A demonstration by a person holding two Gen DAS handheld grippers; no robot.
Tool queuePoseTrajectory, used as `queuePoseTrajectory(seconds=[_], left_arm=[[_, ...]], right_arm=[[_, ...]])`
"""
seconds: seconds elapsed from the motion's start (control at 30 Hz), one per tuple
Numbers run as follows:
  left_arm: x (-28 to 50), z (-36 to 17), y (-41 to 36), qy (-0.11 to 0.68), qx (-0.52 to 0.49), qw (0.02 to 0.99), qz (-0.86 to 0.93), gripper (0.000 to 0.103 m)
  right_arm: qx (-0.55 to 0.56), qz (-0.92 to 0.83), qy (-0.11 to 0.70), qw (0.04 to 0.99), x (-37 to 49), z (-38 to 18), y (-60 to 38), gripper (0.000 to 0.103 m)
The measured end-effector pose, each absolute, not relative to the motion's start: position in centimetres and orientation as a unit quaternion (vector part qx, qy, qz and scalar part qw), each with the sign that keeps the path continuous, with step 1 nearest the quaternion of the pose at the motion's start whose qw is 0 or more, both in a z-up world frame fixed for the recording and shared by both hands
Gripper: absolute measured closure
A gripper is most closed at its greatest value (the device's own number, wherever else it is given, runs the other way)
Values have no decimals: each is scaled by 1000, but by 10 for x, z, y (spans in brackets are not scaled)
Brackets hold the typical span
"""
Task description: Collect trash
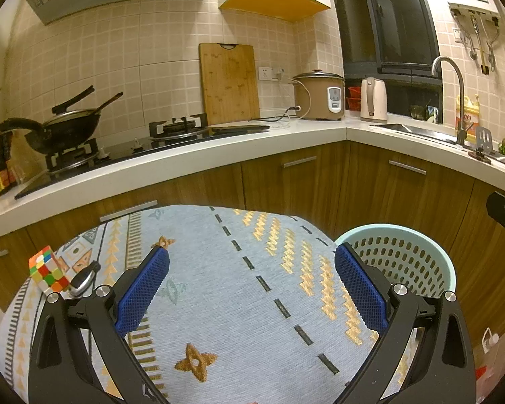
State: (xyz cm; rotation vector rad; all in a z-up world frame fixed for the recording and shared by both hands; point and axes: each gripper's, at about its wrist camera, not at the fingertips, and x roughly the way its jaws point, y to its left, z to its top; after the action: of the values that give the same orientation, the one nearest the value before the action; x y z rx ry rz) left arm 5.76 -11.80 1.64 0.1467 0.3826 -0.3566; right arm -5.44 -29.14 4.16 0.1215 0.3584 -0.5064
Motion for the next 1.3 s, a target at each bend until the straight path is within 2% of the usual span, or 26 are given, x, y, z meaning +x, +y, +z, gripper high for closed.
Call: queuePoseTrajectory(seconds=[1.3], left_arm=[[56, 20, -114, 181, 76, 967, -165, 7]], right_arm=[[68, -240, 187, 950, -50, 41, -296, 20]])
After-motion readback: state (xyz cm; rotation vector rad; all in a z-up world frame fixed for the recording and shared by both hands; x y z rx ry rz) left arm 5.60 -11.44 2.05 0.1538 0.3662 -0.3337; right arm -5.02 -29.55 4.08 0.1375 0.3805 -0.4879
